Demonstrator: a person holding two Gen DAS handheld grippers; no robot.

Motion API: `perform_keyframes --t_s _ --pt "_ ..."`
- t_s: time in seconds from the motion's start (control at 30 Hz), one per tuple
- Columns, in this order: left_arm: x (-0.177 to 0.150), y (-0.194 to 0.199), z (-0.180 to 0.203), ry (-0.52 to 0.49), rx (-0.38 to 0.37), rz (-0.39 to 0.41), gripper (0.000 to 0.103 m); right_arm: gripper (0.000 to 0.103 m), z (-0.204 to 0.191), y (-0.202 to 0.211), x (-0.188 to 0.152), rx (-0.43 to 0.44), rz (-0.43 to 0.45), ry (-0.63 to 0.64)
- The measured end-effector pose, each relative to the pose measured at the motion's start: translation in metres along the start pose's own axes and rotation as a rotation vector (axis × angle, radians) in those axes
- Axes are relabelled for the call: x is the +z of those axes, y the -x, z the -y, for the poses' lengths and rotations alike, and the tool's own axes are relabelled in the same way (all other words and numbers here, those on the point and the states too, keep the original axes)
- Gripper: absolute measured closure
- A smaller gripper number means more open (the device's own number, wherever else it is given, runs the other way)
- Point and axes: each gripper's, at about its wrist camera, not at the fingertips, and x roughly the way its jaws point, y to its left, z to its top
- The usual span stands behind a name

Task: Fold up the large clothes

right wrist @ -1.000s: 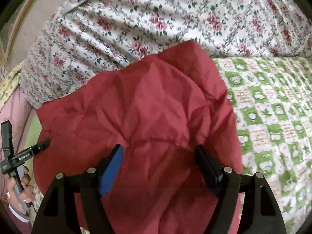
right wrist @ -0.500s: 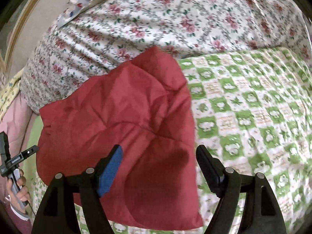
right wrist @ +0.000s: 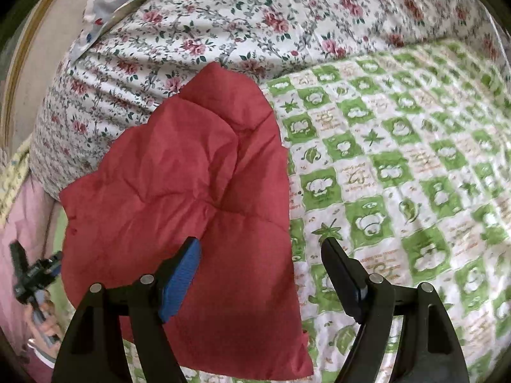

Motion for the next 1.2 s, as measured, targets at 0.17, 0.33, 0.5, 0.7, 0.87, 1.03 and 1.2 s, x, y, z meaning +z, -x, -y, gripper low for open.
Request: perform_keyframes --t_s 0.17,0.33,0.5,0.7,0.87,1.03,1.2 --pt "0.004 -0.022 -0.016 0.101 -0.089 -0.037 0.022 0.021 0.007 -0.021 0.002 0.043 -0.056 -0.068" --pt "0.005 -0.043 -0.009 0.111 -0.159 -0.083 0.021 0.018 0.007 -0.039 0.003 0.107 -0.089 -0.110" --pt "0.006 -0.049 0.006 0.061 -0.144 -0.090 0.021 0.023 0.001 -0.058 0.001 0.203 -0.155 -0.142" --pt "0.005 -0.036 0.011 0.034 -0.181 -0.068 0.047 0.056 -0.009 -0.047 0.001 0.209 -0.151 -0.118" --pt "0.004 -0.009 0.017 0.025 -0.217 -0.045 0.056 0.070 -0.019 -0.023 0.000 0.218 -0.134 -0.106" --pt "-0.015 0.034 0.027 -0.036 -0.222 -0.024 0.062 0.072 -0.030 0.017 -0.022 0.260 -0.134 -0.074" --pt "-0.057 0.090 0.023 -0.064 -0.253 -0.010 0.064 0.073 -0.031 0.066 -0.068 0.297 -0.152 -0.054"
